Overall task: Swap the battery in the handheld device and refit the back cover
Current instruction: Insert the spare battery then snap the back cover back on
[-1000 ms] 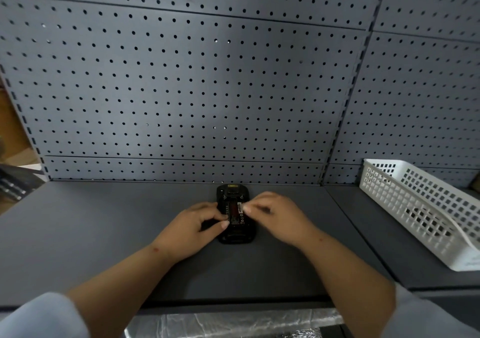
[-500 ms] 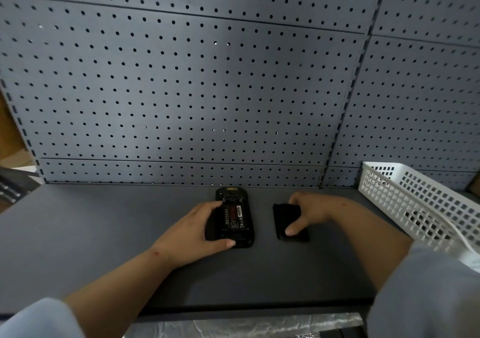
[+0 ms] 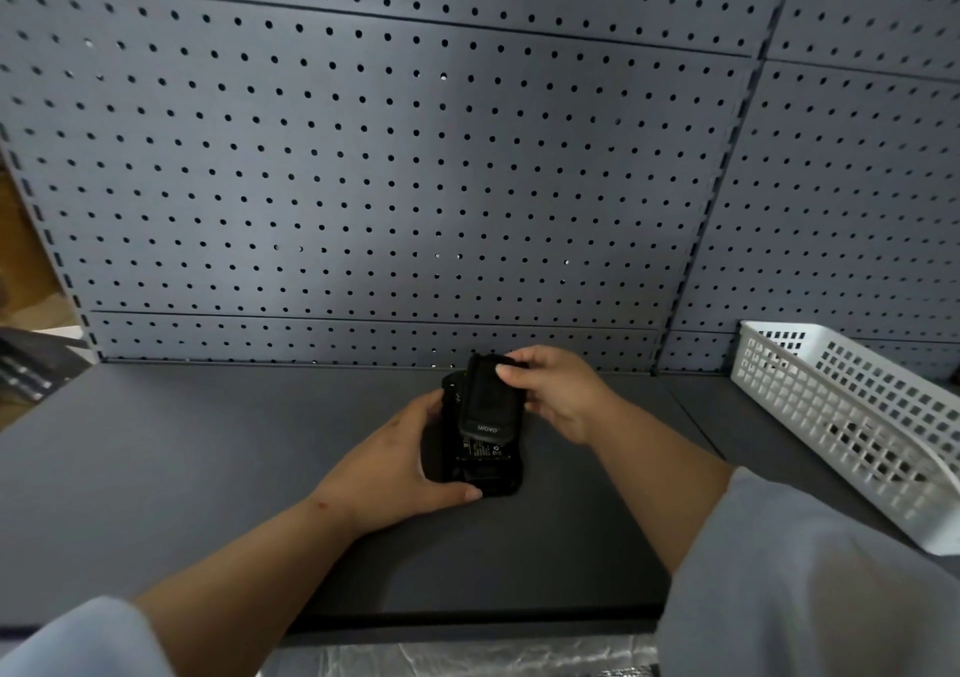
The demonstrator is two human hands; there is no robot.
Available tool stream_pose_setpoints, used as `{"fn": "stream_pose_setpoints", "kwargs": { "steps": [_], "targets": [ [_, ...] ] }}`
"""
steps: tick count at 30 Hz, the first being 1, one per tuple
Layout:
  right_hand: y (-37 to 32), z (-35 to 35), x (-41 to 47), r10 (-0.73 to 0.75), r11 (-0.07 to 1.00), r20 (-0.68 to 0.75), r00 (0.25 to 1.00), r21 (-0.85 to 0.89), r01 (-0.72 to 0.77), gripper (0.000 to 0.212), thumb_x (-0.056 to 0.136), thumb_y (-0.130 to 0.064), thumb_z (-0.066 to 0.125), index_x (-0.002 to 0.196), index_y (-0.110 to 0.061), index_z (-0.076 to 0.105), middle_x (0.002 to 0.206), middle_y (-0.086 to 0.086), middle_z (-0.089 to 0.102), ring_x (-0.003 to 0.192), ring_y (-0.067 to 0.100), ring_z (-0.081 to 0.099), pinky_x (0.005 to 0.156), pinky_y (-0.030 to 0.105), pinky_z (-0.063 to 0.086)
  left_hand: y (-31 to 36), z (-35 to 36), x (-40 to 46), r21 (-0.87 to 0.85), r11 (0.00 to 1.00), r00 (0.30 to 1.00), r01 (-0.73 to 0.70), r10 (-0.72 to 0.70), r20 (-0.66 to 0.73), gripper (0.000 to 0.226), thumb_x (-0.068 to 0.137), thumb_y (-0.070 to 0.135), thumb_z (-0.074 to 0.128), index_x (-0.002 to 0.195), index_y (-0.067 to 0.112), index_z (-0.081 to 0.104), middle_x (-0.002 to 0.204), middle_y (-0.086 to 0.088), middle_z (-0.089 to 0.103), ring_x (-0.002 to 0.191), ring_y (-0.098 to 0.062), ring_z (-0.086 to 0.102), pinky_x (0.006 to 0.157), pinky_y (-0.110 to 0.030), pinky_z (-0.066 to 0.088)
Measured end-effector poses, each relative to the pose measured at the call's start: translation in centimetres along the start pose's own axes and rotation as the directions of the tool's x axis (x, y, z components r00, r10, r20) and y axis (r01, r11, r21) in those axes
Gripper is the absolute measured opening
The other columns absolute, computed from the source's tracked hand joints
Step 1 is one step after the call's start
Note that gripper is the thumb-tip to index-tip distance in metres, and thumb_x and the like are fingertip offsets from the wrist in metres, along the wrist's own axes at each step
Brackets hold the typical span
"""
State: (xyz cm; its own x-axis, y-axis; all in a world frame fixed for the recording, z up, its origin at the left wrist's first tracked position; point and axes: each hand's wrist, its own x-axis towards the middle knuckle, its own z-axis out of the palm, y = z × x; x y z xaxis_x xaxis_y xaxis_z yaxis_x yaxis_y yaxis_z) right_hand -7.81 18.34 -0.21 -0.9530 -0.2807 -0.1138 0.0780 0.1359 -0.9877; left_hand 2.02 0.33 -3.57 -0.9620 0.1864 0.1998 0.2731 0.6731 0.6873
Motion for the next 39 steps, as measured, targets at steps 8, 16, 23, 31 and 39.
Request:
{"fn": "stream_pose_setpoints", "kwargs": {
  "steps": [8,16,23,31,39],
  "targets": [
    [-0.2,0.7,0.1,-0.042,0.981,0.099,0.994,-0.186,0.06,0.009,0.083,-0.012,0.065,0.089,-0.017,0.062,0.101,0.004,0.061,0.094,0.016,0.057,0.07,0.024,0.044,-0.1,0.1,-0.1,0.066,0.998,1.0,-0.004,0.005,-0.023,0.105,0.059,0.049,0.076,0.141,0.029,0.013,0.148,0.005,0.027,0.125,0.002,0.028,0.102,-0.016,0.023],
    [0.6,1.2,-0.1,-0.026,0.963,0.126,0.992,-0.262,0.058,0.022,0.082,-0.012,0.067,0.103,-0.011,0.061,0.102,0.006,0.058,0.095,0.015,0.053,0.064,0.02,0.037,-0.1,0.2,-0.2,0.116,0.992,0.998,-0.043,0.047,-0.036,0.1,0.06,0.052,0.073,0.14,0.03,0.017,0.148,0.004,0.024,0.132,-0.007,0.028,0.105,-0.019,0.023],
    [1.2,1.0,-0.3,-0.064,0.943,0.074,0.995,-0.322,0.085,0.032,0.08,-0.016,0.07,0.11,-0.008,0.063,0.107,0.006,0.058,0.106,0.019,0.053,0.098,0.035,0.042,0.1,0.1,-0.3,0.134,0.991,1.0,-0.026,0.027,-0.011,0.09,0.064,0.052,0.071,0.138,0.037,0.022,0.151,0.006,0.015,0.135,-0.009,0.024,0.105,-0.021,0.024],
    [1.3,1.3,-0.9,-0.069,0.917,0.069,0.995,-0.388,0.091,0.036,0.082,-0.019,0.068,0.115,-0.008,0.06,0.109,0.002,0.052,0.107,0.016,0.048,0.091,0.027,0.039,0.0,0.2,-0.2,0.15,0.989,0.999,-0.004,-0.001,0.032,0.085,0.065,0.055,0.068,0.136,0.039,0.024,0.15,0.001,0.026,0.137,-0.011,0.025,0.111,-0.031,0.029],
    [1.9,1.3,-1.3,-0.157,0.839,0.045,0.987,-0.522,0.157,0.058,0.08,-0.026,0.069,0.131,-0.03,0.04,0.117,0.006,0.037,0.107,0.019,0.044,0.095,0.033,0.039,0.2,0.2,-0.1,0.177,0.983,0.997,-0.046,0.035,0.063,0.07,0.072,0.046,0.068,0.133,0.037,0.036,0.152,0.001,0.022,0.137,-0.01,0.021,0.103,-0.017,0.019]
  ]
}}
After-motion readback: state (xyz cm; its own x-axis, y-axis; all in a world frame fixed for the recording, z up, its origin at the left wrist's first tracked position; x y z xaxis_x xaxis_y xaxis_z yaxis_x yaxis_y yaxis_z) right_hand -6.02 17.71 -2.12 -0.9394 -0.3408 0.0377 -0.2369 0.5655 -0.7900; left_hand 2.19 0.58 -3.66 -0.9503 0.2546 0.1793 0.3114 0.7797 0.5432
